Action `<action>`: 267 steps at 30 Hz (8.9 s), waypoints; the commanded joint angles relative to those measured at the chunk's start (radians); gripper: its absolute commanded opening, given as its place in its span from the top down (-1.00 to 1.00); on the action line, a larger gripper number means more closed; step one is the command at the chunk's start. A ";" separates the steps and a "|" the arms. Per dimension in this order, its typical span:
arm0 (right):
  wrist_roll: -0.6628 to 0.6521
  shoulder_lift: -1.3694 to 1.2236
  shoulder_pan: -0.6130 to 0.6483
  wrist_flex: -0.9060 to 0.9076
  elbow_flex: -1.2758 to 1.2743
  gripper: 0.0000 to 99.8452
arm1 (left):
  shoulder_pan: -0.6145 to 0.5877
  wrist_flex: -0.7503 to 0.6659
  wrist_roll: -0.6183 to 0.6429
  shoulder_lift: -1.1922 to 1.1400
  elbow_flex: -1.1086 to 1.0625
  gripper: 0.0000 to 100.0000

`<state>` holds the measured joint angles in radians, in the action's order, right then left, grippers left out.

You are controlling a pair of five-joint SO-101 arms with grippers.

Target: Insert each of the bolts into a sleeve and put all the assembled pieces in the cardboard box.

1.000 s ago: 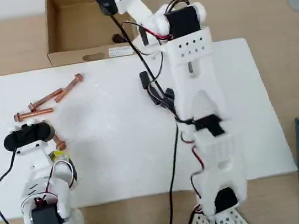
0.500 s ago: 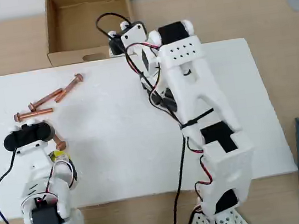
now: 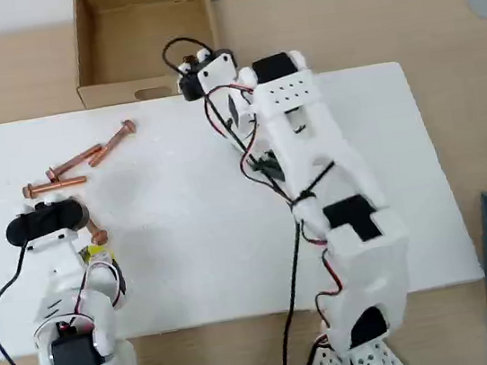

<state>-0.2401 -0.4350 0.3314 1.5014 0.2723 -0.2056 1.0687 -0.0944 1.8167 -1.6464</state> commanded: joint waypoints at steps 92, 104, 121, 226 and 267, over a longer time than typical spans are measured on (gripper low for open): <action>0.270 1.224 -0.364 0.123 -0.756 0.98 | -0.005 0.098 -0.192 -0.182 0.358 0.89; 0.272 1.360 -0.378 0.123 -0.842 0.98 | -0.008 0.100 -0.192 -0.923 0.895 0.89; 0.272 1.362 -0.429 0.123 -0.845 0.98 | 0.041 0.275 -0.479 -1.854 1.677 0.89; 0.238 1.369 -0.429 0.275 -0.371 0.98 | 0.144 0.687 -0.224 -2.236 3.250 1.00; 0.149 2.032 -0.421 -0.149 -1.239 0.98 | 0.130 0.270 0.143 -0.409 0.862 1.00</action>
<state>-0.0806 1.5766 -0.0859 1.4185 -0.9091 -0.0783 1.4108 0.0084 1.3134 -0.6674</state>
